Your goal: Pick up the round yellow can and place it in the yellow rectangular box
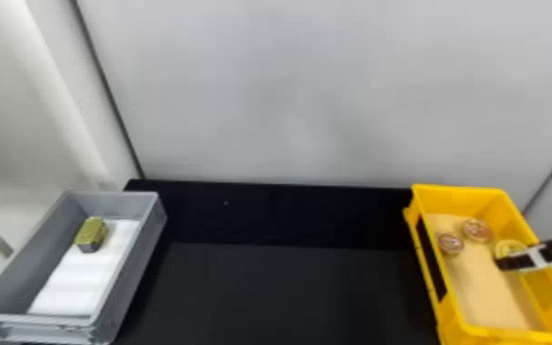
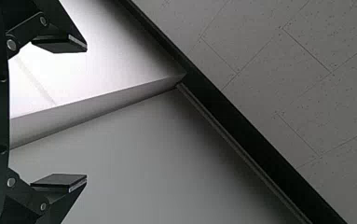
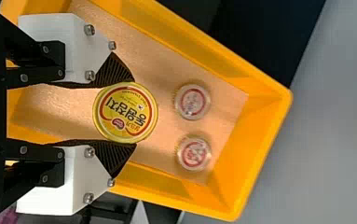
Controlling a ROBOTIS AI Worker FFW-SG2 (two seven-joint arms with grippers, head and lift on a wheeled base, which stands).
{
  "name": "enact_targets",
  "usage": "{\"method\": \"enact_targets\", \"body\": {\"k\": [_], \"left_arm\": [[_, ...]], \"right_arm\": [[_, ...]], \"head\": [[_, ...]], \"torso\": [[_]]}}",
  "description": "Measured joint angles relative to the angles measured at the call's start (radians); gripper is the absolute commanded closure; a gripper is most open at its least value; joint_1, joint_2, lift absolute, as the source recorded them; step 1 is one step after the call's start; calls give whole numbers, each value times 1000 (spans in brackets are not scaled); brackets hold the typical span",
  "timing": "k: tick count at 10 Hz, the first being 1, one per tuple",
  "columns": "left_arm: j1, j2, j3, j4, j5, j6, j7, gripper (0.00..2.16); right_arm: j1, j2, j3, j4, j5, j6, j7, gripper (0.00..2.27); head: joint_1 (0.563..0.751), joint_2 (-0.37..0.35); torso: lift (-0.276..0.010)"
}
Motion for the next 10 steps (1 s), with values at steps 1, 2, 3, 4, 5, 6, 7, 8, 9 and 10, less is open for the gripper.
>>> {"method": "enact_targets", "body": {"k": [1,2,3,4,5,6,7,8,9,10], "left_arm": [[-2,-4,-4,4,0,-5,0,269],[-4,-8,-7,7,0,-10,1,269],[-6,-11,-9,10,0,-15,1,269],[-7,-14,-9,12,0,-19,1,269],[-9,-16,-11,14,0,-24,1,269],[-10,-18,-12,16,0,-28,1,269],[-10,-19,-13,17,0,-32,1,269],[-10,-19,-13,18,0,-35,1,269],[-10,-20,-13,19,0,-38,1,269],[-10,-20,-13,20,0,-41,1,269]], "right_arm": [[0,10,-13,48,-3,-19,-22,754],[-2,23,-29,90,-12,-38,-55,754],[-6,36,-45,129,-34,-53,-93,754],[-16,44,-54,171,-68,-64,-128,754],[-26,48,-56,213,-109,-69,-163,754],[-36,50,-54,252,-149,-71,-197,754],[-49,51,-49,292,-186,-72,-228,754],[-61,51,-43,328,-221,-72,-258,754],[-72,51,-35,358,-250,-72,-280,754],[-82,51,-27,379,-269,-73,-293,753]], "head": [[663,54],[663,54],[663,54],[663,54],[663,54],[663,54],[663,54],[663,54],[663,54],[663,54]], "torso": [[-10],[-10],[-10],[-10],[-10],[-10],[-10],[-10],[-10],[-10]]}}
